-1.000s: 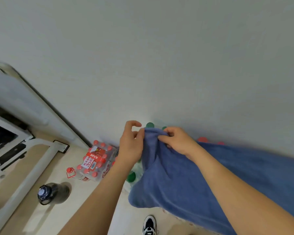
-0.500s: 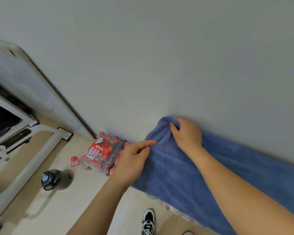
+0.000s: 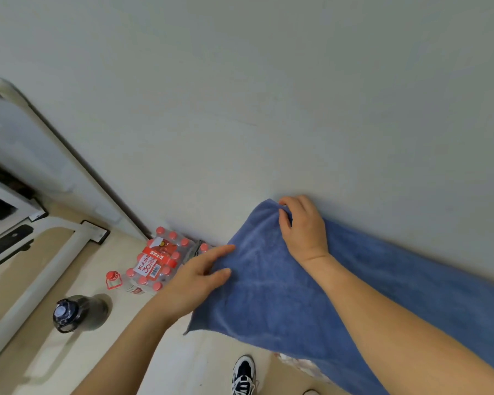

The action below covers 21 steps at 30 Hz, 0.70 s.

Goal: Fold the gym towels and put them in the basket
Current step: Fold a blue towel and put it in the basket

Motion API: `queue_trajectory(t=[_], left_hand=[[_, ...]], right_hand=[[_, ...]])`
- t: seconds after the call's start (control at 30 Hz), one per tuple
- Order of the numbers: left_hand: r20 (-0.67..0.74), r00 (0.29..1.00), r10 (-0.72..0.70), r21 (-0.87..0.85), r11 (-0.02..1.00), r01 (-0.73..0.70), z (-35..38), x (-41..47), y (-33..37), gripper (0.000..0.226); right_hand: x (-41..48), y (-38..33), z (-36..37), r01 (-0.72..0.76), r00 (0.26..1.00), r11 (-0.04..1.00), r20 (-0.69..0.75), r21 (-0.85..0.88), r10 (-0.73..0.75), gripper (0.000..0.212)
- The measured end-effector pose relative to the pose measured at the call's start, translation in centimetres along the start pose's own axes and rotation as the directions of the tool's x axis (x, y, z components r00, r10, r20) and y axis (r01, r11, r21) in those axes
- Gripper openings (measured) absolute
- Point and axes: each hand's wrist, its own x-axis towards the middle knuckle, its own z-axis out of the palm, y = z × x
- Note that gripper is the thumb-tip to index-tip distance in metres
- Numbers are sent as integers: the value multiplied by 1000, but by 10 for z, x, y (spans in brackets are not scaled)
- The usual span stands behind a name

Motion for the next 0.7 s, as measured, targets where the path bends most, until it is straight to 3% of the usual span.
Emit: queue_trajectory(t=[0.03,0.1,0.17,0.23,0.33,0.43,0.53,0.63,0.7], left_hand=[[63,998,-10,-147,989,19,-1,-3,-2,45],[154,988,26,-180,984,2,0,-9,-11,52],[95,995,38,-65,997,-32,4,-11,-22,52],[-1,1000,16,-83,996,-17,4,-11,-26,51],[-8,1000,13,-184,983,-15,-1,-13,-20,51],[112,993,27,-155,988,-9,-6,-13,-16,54],[183,982,-39,-262,961,87,-5,2,-16,48],[54,995,-78,-277,957,90,4,26,-19,43],[-11,995,-94,-219,972,90,15,38,-23,46]], right_hand=[[1,0,0,10,1000,1000,-9,-5,-10,12],[2,-1,2,28,999,998,17,-51,-27,16],[1,1,5,92,995,991,53,-93,-87,15],[0,4,6,170,981,977,113,-129,-156,21],[2,1,2,144,919,964,393,-222,-46,42],[11,-7,-1,78,844,950,527,-304,99,56],[5,-15,-2,67,881,972,470,-224,48,52],[-15,-18,-8,58,949,967,314,-249,23,47],[-30,-19,-23,12,952,955,295,-297,80,54]])
